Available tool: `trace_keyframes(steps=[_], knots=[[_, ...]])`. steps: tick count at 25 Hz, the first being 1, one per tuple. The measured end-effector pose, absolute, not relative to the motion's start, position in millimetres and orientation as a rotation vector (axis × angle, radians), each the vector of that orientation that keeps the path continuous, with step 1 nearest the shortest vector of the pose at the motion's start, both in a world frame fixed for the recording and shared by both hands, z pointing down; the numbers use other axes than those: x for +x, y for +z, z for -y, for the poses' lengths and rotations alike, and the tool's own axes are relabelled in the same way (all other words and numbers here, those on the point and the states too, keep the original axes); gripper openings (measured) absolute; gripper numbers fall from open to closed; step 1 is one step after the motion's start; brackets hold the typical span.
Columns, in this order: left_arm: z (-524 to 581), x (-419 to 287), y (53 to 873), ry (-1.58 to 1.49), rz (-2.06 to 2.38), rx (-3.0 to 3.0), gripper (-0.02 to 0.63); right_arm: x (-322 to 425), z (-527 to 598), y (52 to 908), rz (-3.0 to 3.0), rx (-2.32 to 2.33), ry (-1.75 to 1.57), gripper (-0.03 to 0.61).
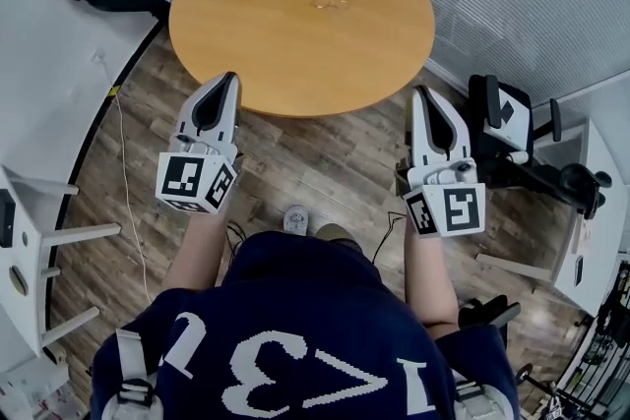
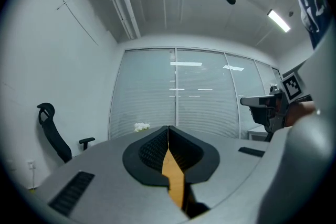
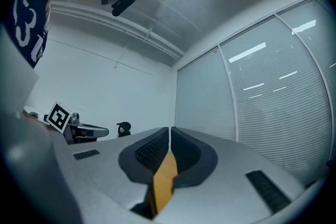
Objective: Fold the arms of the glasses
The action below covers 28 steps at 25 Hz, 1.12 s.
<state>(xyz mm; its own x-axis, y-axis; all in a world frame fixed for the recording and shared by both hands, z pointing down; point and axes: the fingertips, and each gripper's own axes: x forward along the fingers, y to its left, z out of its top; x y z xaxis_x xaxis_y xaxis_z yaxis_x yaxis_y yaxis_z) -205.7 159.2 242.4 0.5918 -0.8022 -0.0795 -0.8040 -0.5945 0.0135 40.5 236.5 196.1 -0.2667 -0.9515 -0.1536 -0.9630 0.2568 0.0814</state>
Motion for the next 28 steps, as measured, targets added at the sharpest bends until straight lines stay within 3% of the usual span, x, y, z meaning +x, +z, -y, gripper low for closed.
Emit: trace_keyframes(steps=[17, 28], knots=[[-27.4, -171.8, 266.9, 0.076, -1.523, -2.767, 0.015, 74.4, -71.1, 207.8, -2.518, -1.721, 0.212, 0.034], [108.4, -126.7, 263.3, 0.104, -1.675, -2.665, 0.015, 141.8, 88.2, 198.7, -2.607, -1.588, 0.197, 0.034]])
